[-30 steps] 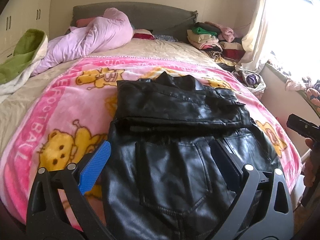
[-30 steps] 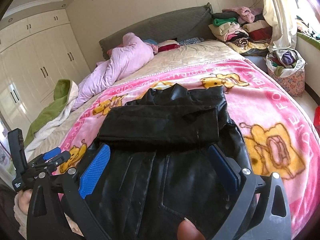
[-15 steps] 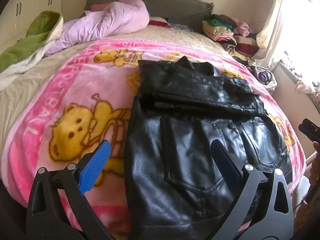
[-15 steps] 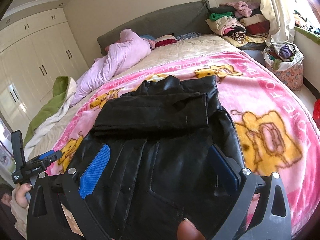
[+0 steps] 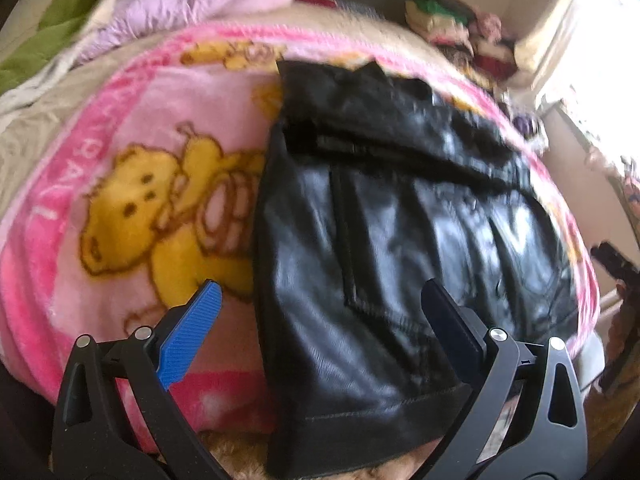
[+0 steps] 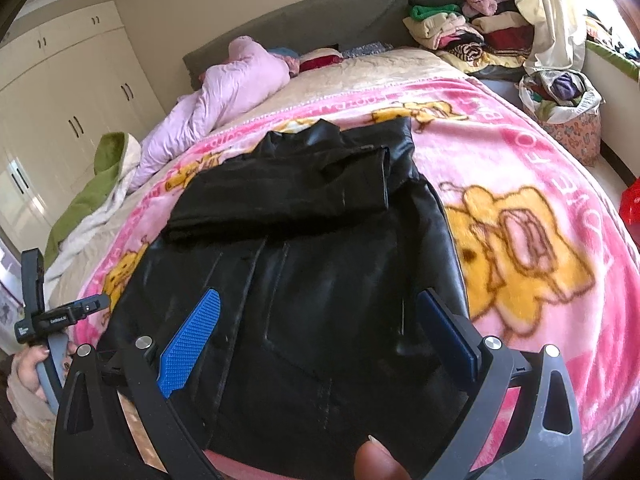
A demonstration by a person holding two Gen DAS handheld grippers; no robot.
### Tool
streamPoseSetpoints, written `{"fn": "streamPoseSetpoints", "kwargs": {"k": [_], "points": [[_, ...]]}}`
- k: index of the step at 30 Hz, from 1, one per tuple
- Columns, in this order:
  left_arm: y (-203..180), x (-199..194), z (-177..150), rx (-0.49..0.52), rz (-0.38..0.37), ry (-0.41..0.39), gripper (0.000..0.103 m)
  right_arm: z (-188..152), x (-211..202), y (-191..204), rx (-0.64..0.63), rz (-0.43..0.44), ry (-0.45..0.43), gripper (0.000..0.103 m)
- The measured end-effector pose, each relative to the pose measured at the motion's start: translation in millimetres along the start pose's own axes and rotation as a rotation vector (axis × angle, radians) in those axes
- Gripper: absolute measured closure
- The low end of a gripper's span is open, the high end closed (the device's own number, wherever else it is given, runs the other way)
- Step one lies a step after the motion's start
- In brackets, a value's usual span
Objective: Fold large clothes
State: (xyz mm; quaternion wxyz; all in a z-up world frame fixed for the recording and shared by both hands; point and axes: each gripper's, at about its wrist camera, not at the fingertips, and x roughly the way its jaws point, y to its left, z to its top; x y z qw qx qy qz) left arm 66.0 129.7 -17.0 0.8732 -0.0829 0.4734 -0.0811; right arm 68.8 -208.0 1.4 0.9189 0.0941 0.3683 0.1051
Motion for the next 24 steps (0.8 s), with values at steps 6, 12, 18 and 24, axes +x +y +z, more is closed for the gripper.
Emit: {"fn": "streamPoseSetpoints", "kwargs": {"k": [6,12,18,24], "points": [[0,8,-6,0.029,-0.033,0.086,0.009,-12,-1,-9,0.009,-0.009,0.016,0.005],[3,17,-9,0.02,-0.065,0.147,0.009,-22,-7,-21,0.022,-0.021,0.027,0.005],[9,23,-12,0.013,-0.081,0.193,0.009,-32,-8,-34,0.039,-0.024,0.066,0.005],[13,31,-15,0.011,-0.093,0.253,0.009,-45,2,-45,0.06,-0.001,0.151,0.005]]}}
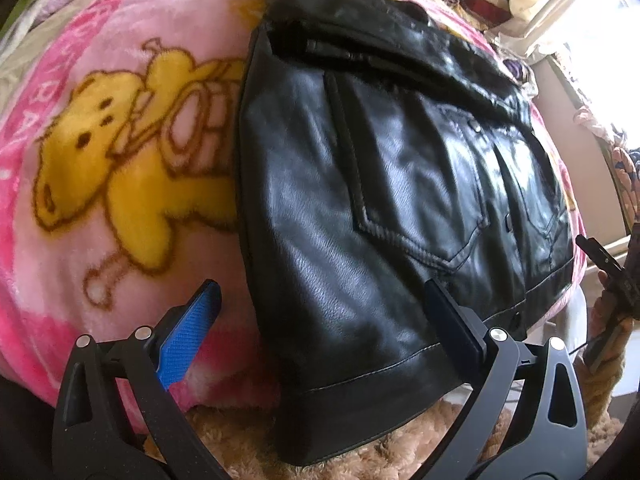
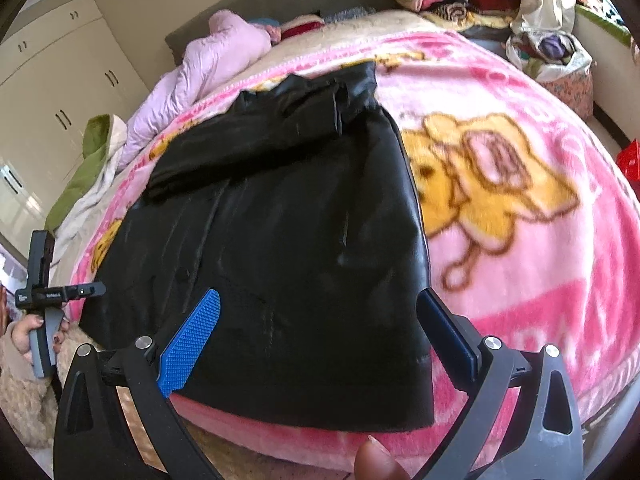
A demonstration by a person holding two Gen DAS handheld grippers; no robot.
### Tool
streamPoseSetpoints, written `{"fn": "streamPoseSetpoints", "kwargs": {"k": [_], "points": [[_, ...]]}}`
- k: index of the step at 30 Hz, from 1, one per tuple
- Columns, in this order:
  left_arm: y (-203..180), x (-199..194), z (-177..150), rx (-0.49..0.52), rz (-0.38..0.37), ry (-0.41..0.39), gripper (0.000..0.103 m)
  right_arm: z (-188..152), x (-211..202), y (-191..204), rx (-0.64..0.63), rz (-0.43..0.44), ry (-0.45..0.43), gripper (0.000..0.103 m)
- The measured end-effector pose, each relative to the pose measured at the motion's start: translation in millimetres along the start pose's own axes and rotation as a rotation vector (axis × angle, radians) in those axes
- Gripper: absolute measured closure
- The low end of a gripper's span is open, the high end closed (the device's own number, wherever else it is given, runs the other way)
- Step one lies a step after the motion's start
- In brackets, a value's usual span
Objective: Fold large clothes
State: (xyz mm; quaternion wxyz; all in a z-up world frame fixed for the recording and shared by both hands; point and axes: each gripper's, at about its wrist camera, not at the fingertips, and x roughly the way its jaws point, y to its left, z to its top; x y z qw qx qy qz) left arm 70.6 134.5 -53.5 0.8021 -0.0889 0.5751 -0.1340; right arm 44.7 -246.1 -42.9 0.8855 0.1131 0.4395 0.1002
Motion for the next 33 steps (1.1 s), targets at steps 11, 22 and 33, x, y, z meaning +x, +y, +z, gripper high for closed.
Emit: {"fn": "streamPoseSetpoints", "kwargs": {"k": [11,22,33], "points": [[2,10,1,-0.006,-0.057,0.059,0.009,-9,3,-7,-0.042,-0.025,0.032,0.005],[6,13,3,-0.038,-0.085,0.056,0.01,-27,23,-16,-0.076,0.002,0.094,0.022],[16,3,-1,-0.077,-0.077,-0.011,0.057,-17,-5,-18,-0.045,0.086,-0.046,0.083]]}}
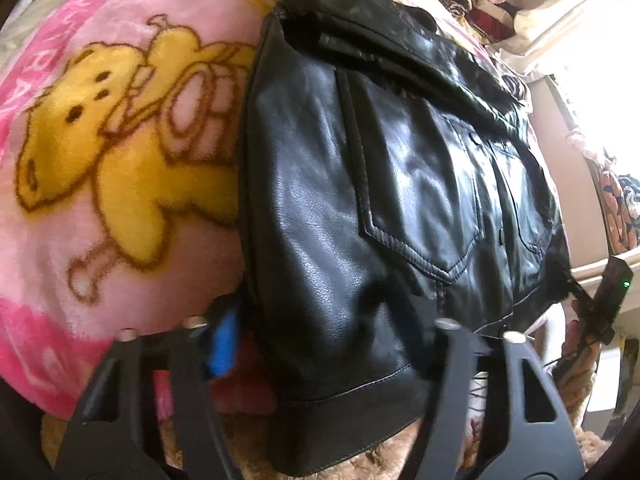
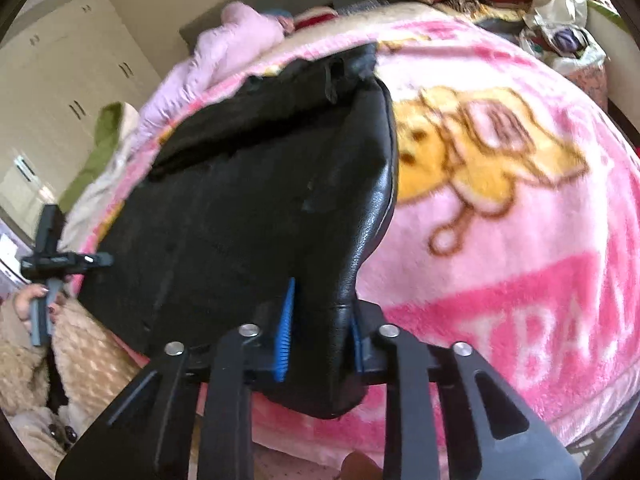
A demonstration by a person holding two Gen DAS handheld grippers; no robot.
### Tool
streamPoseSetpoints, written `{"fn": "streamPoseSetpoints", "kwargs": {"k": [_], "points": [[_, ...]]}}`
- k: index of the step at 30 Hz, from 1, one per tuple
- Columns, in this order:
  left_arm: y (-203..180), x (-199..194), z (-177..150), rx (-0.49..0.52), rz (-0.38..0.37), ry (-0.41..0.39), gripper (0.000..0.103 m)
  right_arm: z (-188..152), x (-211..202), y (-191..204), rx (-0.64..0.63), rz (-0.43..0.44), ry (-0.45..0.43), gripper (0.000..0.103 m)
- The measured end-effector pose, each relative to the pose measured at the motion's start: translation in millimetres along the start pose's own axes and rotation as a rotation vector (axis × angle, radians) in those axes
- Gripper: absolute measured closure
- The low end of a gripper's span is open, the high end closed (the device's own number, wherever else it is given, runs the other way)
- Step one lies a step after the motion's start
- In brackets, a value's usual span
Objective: Fold large clothes
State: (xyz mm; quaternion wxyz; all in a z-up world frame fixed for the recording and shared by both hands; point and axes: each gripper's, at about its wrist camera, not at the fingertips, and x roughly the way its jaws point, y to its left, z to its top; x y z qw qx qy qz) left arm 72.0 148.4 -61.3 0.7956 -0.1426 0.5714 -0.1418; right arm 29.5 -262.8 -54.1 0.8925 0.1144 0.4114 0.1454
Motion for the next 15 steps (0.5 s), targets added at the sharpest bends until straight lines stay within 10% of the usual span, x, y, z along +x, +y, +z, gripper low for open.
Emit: {"fn": "streamPoseSetpoints", "kwargs": {"k": [8,15], "points": [[-2,-12,0,0.001,-0.023,-0.069,0.092,40,-27,21,0.003,0.145,-0.157,0.091],[1,-32,7,-0.046,-0.105,-0.156,0.099,69,-31,22,0.054,0.201,-0.21,0.092]]}}
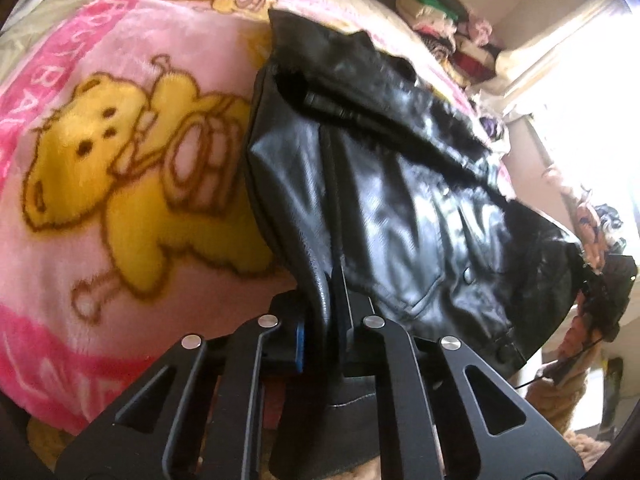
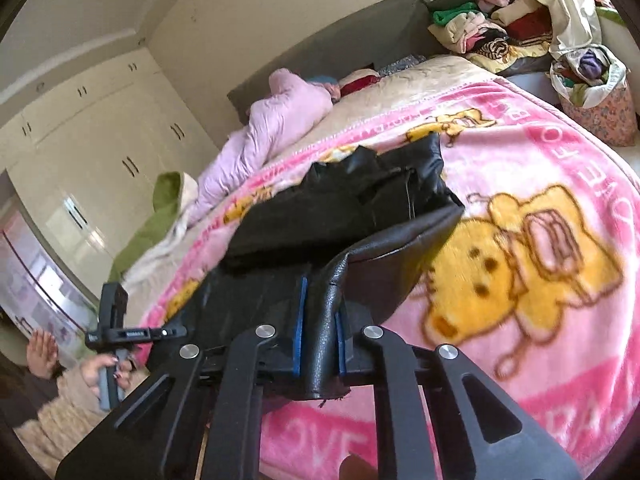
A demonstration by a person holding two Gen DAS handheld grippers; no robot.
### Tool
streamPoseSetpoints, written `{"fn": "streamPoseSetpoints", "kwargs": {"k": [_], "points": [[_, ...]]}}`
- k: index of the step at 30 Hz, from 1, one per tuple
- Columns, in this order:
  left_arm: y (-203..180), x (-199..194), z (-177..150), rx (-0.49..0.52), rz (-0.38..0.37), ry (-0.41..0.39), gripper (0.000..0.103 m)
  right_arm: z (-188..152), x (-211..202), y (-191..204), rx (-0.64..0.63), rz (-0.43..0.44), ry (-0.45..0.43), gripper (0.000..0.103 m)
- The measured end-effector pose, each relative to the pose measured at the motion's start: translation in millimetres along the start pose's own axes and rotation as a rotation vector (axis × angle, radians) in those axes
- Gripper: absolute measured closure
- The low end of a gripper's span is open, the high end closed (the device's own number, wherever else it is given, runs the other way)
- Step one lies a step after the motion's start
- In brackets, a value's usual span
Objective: Fold large clothes
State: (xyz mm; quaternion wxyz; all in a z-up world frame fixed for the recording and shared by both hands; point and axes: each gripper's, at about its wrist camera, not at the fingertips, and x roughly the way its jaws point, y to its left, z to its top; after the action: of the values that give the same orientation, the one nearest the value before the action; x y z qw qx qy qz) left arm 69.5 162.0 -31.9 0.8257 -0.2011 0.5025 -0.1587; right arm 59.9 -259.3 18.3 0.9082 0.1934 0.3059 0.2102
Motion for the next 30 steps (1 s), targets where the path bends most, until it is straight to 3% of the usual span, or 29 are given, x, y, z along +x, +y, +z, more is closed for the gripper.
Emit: {"fn": "streamPoseSetpoints", "kwargs": {"k": [8,30], "points": [[-22,-26,30,0.011,-0.041,-0.11,0.099,22,-8,-9,0.072,0.0,-0.069,0.092],[-39,-39,77,0.0,-0.006,-0.195,0.099,72,8,-16,0.107,-0.007,-0.141,0.093]]}}
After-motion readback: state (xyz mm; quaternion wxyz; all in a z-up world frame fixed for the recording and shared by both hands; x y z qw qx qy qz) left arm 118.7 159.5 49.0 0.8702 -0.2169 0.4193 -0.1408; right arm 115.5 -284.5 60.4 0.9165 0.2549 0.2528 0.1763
